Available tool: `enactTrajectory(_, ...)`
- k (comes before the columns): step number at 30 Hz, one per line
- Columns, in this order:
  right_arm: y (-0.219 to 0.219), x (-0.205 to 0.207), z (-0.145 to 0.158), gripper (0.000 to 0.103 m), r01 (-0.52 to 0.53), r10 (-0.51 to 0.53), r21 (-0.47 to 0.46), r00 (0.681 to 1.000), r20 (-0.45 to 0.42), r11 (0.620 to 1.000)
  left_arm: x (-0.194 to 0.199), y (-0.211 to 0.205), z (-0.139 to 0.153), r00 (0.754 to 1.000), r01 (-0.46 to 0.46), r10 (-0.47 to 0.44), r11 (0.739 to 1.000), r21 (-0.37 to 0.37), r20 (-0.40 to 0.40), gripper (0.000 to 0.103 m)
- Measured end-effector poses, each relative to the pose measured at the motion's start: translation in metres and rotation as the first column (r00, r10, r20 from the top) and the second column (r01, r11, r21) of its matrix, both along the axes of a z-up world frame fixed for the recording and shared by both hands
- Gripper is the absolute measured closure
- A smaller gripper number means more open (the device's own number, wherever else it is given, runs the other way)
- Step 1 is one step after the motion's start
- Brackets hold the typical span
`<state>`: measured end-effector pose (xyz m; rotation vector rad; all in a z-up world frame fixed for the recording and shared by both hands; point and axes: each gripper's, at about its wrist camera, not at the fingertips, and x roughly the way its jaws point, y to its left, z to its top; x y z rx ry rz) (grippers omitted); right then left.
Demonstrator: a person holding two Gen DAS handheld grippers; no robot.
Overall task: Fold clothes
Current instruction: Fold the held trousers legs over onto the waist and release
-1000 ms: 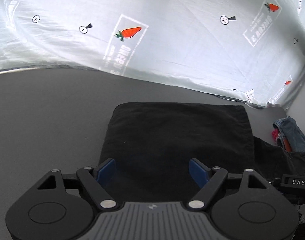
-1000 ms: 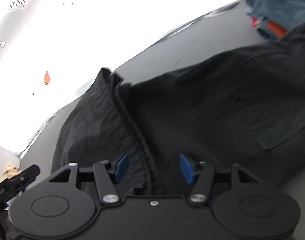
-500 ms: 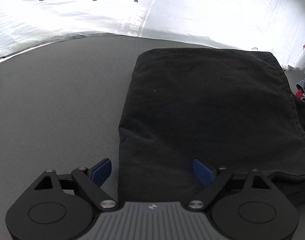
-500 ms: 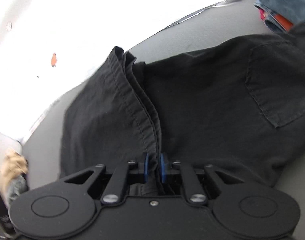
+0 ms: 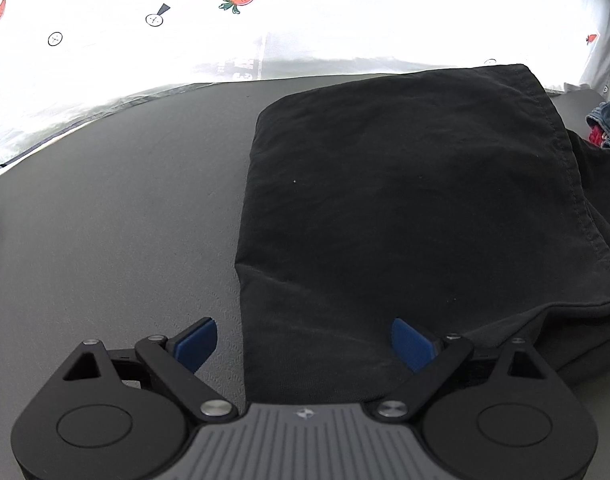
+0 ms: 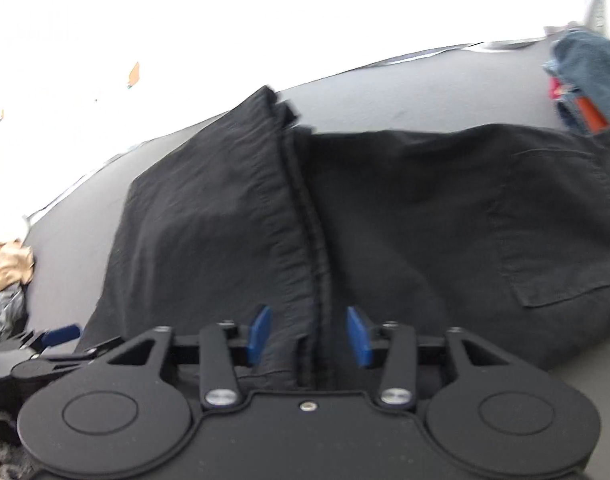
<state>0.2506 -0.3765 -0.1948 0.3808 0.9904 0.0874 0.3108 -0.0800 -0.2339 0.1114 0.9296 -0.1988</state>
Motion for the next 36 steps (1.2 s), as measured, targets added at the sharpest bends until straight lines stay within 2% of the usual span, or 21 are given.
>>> enactTrajectory(2, 0.007, 0.001, -0.007, 0.047, -0.015, 0.016, 0.013, 0.999, -0.04, 1.0, 0.002, 0.005, -0.003, 0.999, -0.036, 0.036, 0.999, -0.032, -0.018, 0.005)
enactTrajectory(4, 0.002, 0.002, -0.014, 0.047, 0.023, -0.022, 0.021, 0.996, -0.083, 0.999, 0.0, 0.009, -0.005, 0.997, -0.07, 0.068, 0.995, -0.064, -0.034, 0.004)
enactTrajectory(8, -0.014, 0.004, -0.035, 0.046, 0.113, -0.094, 0.165, 0.988, -0.121, 0.98, 0.0, 0.01, -0.008, 0.996, -0.087, 0.084, 0.994, -0.072, -0.044, 0.003)
enactTrajectory(10, -0.018, 0.003, -0.041, 0.047, 0.143, -0.117, 0.206, 0.984, -0.133, 0.968, -0.001, 0.011, -0.011, 0.995, -0.095, 0.091, 0.992, -0.078, -0.051, 0.001)
enactTrajectory(11, -0.019, 0.003, -0.041, 0.049, 0.154, -0.126, 0.216, 0.983, -0.136, 0.964, -0.002, 0.012, -0.011, 0.994, -0.098, 0.094, 0.992, -0.081, -0.055, 0.001)
enactTrajectory(12, -0.019, 0.001, -0.04, 0.061, 0.157, -0.13, 0.222, 0.983, -0.133, 0.962, -0.002, 0.014, -0.011, 0.995, -0.088, 0.084, 0.993, -0.084, -0.053, 0.0)
enactTrajectory(14, -0.015, -0.003, -0.031, 0.076, 0.14, -0.12, 0.235, 0.988, -0.096, 0.962, -0.002, 0.017, -0.01, 0.997, -0.068, 0.064, 0.994, -0.089, -0.05, 0.0)
enactTrajectory(16, -0.014, -0.01, -0.016, 0.082, 0.106, -0.099, 0.282, 0.994, -0.04, 0.953, -0.002, 0.02, -0.01, 0.998, -0.048, 0.043, 0.994, -0.093, -0.046, 0.0)
enactTrajectory(18, -0.027, -0.018, -0.004, 0.087, 0.111, -0.118, 0.449, 0.993, -0.013, 0.886, -0.002, 0.023, -0.009, 0.999, -0.027, 0.023, 0.995, -0.098, -0.043, 0.0)
enactTrajectory(19, -0.032, -0.02, 0.0, 0.088, 0.126, -0.133, 0.484, 0.991, -0.019, 0.866, -0.002, 0.025, -0.008, 0.999, -0.017, 0.013, 0.995, -0.101, -0.041, 0.0)
enactTrajectory(22, -0.039, -0.025, -0.014, 0.091, 0.172, -0.146, 0.438, 0.985, -0.093, 0.882, 0.0, 0.028, -0.005, 0.999, 0.002, -0.005, 0.995, -0.102, -0.032, 0.0)
enactTrajectory(25, -0.037, -0.022, -0.046, 0.09, 0.213, -0.138, 0.371, 0.966, -0.219, 0.904, 0.002, 0.028, 0.003, 1.0, 0.001, -0.003, 0.995, -0.095, -0.017, 0.0)
enactTrajectory(27, -0.035, -0.018, -0.046, 0.089, 0.204, -0.127, 0.348, 0.965, -0.23, 0.915, 0.004, 0.028, 0.007, 1.0, 0.001, -0.001, 0.996, -0.09, -0.007, 0.0)
enactTrajectory(28, -0.031, -0.016, -0.038, 0.088, 0.178, -0.118, 0.301, 0.971, -0.206, 0.937, 0.005, 0.029, 0.01, 1.0, 0.0, -0.001, 0.996, -0.088, -0.002, 0.0)
enactTrajectory(31, -0.016, -0.011, -0.008, 0.077, 0.098, -0.086, 0.102, 0.99, -0.116, 0.99, 0.008, 0.029, 0.017, 1.0, 0.0, 0.001, 0.997, -0.08, 0.013, 0.0)
enactTrajectory(33, -0.005, -0.009, 0.012, 0.067, 0.069, -0.07, -0.055, 0.997, -0.016, 0.996, 0.01, 0.029, 0.022, 1.0, -0.001, 0.003, 0.997, -0.076, 0.023, 0.0)
enactTrajectory(34, 0.0, -0.008, 0.02, 0.066, 0.068, -0.064, -0.11, 0.997, 0.042, 0.992, 0.012, 0.029, 0.025, 1.0, -0.003, 0.005, 0.997, -0.077, 0.028, 0.0)
enactTrajectory(36, 0.008, 0.002, 0.03, 0.066, 0.076, -0.055, -0.14, 0.987, 0.151, 0.987, 0.022, 0.028, 0.035, 0.999, -0.022, 0.028, 0.991, -0.135, 0.042, 0.0)
